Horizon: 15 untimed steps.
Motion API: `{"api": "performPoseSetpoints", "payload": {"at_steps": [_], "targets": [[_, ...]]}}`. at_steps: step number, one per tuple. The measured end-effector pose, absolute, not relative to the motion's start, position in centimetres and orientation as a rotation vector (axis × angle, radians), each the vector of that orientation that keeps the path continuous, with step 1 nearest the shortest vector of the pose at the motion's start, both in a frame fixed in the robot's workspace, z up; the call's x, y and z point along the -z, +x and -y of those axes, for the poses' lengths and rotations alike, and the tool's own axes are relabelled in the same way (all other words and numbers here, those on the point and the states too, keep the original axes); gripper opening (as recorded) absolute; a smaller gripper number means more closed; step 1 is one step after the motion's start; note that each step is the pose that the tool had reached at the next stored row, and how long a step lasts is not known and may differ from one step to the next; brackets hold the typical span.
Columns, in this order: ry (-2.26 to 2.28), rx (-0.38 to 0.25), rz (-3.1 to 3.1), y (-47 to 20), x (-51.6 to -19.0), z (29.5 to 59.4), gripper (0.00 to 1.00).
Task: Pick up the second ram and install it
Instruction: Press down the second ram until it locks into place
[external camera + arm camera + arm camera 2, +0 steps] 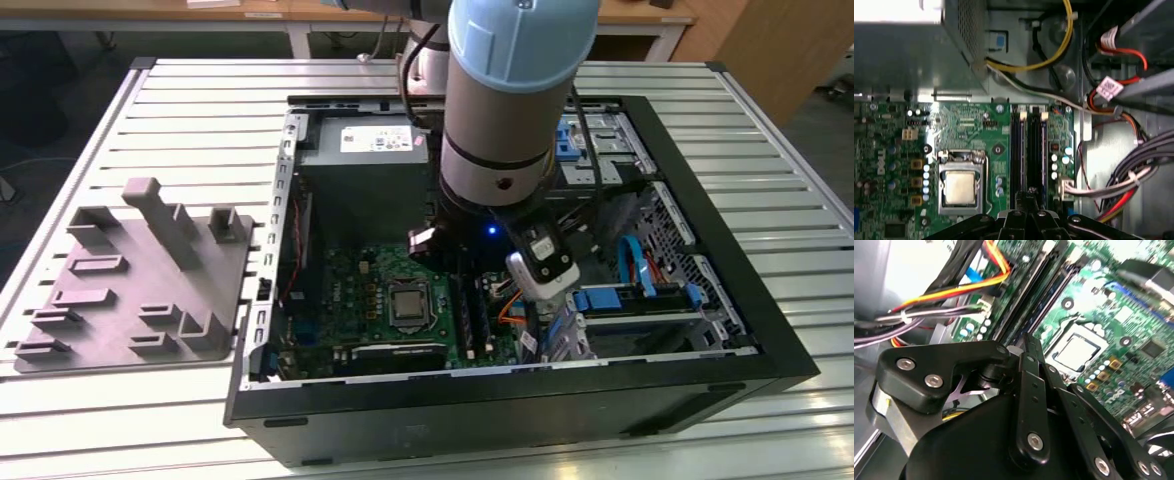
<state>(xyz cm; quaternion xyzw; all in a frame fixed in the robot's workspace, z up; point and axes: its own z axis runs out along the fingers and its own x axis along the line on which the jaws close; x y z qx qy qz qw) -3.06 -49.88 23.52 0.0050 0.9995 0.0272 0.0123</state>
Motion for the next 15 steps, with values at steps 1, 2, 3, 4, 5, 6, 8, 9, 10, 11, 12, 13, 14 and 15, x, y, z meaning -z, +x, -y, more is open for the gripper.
{"api": "performPoseSetpoints", "payload": {"at_steps": [1,2,3,4,5,6,8,9,10,11,12,13,14,15], "targets": [[0.016,-0.085,-3.116,-3.1,-23.5,50.1,0.1],[0.016,-0.085,-3.116,-3.1,-23.5,50.2,0.1],[0.016,-0.085,-3.116,-3.1,-23.5,50.4,0.1],[0.016,-0.084,-3.116,-3.1,-23.5,50.5,0.1],[0.016,-0.084,-3.116,-3.1,-23.5,50.7,0.1],[0.016,-0.084,-3.116,-3.1,-23.5,50.8,0.1],[0.016,-0.081,-3.116,-3.1,-23.5,51.0,0.1],[0.016,-0.078,-3.116,-3.1,-23.5,51.0,0.1],[0.016,-0.076,-3.116,-3.1,-23.5,51.1,0.1],[0.016,-0.074,-3.116,-3.1,-23.5,51.2,0.1],[0.016,-0.072,-3.116,-3.1,-23.5,51.3,0.1],[0.016,-0.071,-3.116,-3.1,-23.5,51.4,0.1],[0.016,-0.07,-3.116,-3.1,-23.4,51.5,0.1],[0.016,-0.069,-3.116,-3.1,-23.4,51.6,0.1]]}}
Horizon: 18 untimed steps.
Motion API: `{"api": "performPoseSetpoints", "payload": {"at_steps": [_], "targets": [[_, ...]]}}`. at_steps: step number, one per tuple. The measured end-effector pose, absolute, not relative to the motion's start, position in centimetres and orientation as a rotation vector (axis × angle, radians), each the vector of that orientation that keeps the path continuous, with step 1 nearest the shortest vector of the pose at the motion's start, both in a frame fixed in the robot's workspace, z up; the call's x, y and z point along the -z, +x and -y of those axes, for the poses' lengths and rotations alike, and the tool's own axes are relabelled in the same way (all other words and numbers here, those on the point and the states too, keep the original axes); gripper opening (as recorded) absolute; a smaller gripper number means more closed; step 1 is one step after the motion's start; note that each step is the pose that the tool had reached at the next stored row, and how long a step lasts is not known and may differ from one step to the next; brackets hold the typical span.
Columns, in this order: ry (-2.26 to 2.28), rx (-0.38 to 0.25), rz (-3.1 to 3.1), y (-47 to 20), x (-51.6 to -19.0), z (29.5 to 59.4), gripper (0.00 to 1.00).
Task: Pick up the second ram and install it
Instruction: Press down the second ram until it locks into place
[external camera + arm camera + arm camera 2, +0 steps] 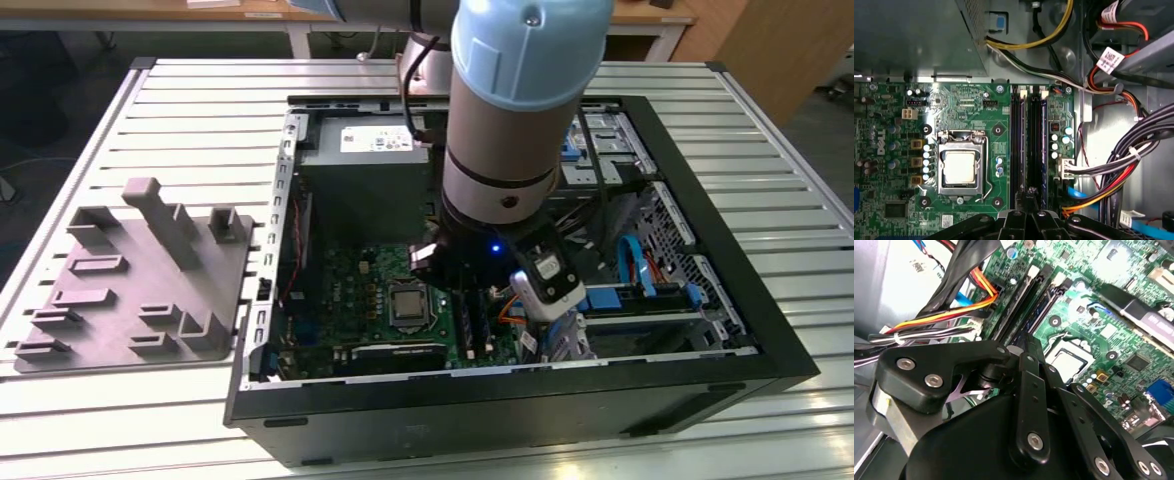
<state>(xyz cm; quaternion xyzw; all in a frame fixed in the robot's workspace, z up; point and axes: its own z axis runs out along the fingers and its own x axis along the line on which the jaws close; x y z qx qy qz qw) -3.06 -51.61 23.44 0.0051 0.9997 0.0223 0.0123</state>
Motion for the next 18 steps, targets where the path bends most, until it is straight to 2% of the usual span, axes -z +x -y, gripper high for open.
{"api": "performPoseSetpoints", "payload": {"at_steps": [18], "targets": [[0.016,-0.07,-3.116,-3.06,-23.33,52.37,0.1]]}}
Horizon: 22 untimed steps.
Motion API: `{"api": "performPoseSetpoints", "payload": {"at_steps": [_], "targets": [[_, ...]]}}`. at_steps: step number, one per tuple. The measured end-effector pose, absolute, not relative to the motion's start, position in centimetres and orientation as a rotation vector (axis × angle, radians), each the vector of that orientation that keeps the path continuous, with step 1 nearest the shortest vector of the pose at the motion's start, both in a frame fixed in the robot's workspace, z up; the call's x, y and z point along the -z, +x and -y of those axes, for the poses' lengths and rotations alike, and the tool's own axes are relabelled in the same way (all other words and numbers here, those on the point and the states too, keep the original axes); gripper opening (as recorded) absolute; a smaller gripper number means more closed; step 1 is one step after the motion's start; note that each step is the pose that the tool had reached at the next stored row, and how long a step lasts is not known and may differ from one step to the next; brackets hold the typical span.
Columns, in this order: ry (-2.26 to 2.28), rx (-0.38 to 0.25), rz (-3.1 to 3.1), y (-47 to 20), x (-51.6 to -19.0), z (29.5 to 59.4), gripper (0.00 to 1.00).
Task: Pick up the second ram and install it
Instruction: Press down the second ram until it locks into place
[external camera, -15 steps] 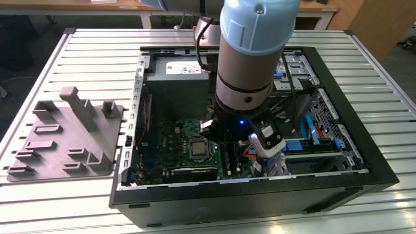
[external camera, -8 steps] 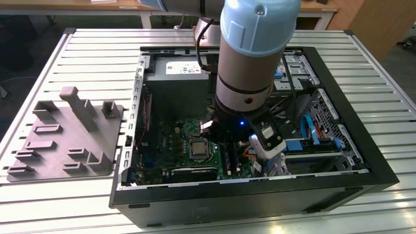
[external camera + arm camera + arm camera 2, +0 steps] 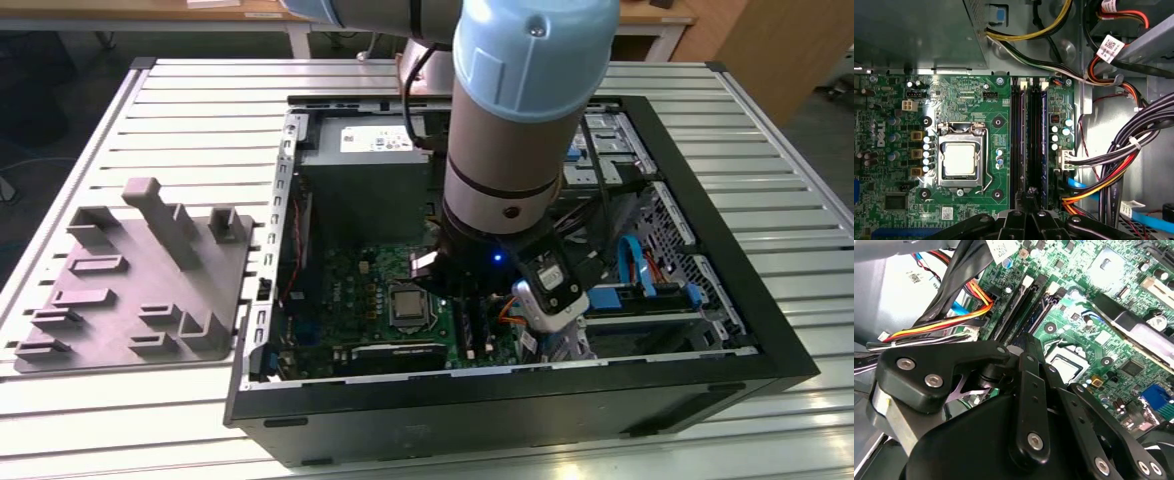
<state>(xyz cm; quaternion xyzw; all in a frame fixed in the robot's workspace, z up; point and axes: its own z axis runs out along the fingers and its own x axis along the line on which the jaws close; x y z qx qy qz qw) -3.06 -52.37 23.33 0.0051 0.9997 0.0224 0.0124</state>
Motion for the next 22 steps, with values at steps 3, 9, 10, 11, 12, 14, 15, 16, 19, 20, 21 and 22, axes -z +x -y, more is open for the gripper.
{"api": "performPoseSetpoints", "payload": {"at_steps": [3,9,10,11,12,14,15,16,19,20,21,22], "targets": [[0.016,-0.069,-3.116,-3.07,-23.05,52.44,0.1],[0.016,-0.069,-3.116,-3.07,-22.83,52.48,0.1],[0.016,-0.069,-3.116,-3.07,-22.83,52.48,0.1],[0.016,-0.069,-3.116,-3.07,-22.83,52.49,0.1],[0.016,-0.069,-3.116,-3.07,-22.83,52.48,0.1],[0.016,-0.069,-3.116,-3.07,-22.75,52.48,0.1],[0.016,-0.07,-3.116,-3.07,-22.62,52.48,0.1],[0.016,-0.069,-3.116,-3.07,-22.52,52.48,0.1],[0.016,-0.069,-3.116,-3.07,-22.45,52.48,0.1],[0.016,-0.069,-3.116,-3.08,-22.45,52.48,0.1],[0.016,-0.069,-3.116,-3.08,-22.45,52.48,0.1],[0.016,-0.069,-3.116,-3.07,-22.38,52.48,0.1]]}}
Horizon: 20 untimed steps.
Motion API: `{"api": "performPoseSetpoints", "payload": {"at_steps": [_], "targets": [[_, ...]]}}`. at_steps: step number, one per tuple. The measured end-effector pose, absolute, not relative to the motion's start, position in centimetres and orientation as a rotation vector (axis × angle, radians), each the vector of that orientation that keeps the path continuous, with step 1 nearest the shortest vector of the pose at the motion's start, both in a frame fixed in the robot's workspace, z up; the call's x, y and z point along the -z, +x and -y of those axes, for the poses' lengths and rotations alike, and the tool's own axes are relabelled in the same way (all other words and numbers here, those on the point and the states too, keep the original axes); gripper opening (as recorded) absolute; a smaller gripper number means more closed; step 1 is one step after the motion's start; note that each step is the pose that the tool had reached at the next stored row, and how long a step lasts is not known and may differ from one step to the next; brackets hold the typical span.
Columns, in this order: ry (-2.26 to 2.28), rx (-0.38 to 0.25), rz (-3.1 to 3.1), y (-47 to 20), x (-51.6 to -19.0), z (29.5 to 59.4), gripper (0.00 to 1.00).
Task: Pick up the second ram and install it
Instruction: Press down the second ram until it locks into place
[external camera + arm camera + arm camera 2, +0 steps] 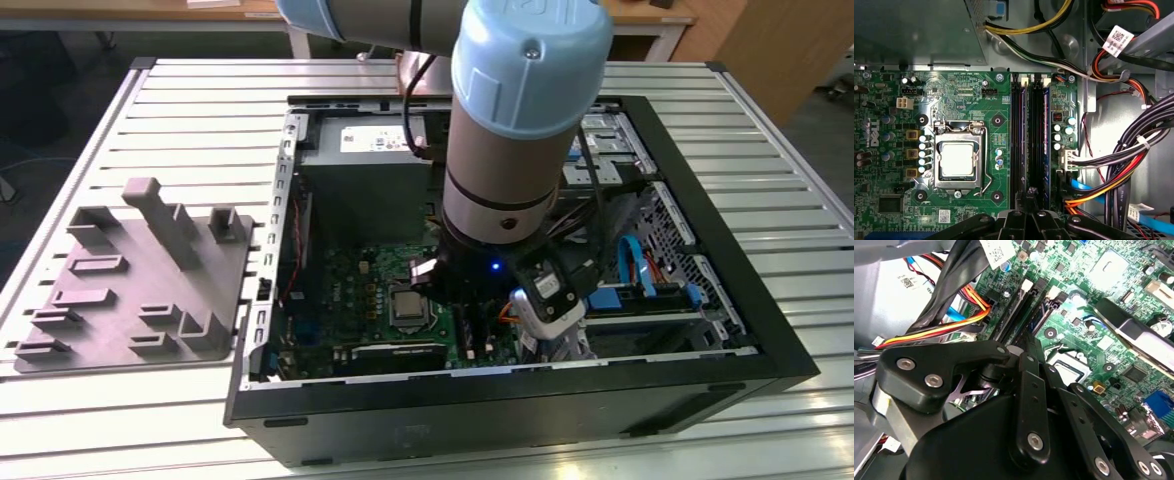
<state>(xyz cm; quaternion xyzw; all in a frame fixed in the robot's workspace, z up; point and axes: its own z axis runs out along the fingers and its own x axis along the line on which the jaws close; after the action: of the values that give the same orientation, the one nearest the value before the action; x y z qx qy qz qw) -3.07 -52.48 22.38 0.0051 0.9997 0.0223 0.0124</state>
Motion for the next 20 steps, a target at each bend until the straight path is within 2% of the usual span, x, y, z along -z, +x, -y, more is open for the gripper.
{"api": "performPoseSetpoints", "payload": {"at_steps": [20], "targets": [[0.016,-0.069,-3.112,-3.18,-21.72,52.48,0.1]]}}
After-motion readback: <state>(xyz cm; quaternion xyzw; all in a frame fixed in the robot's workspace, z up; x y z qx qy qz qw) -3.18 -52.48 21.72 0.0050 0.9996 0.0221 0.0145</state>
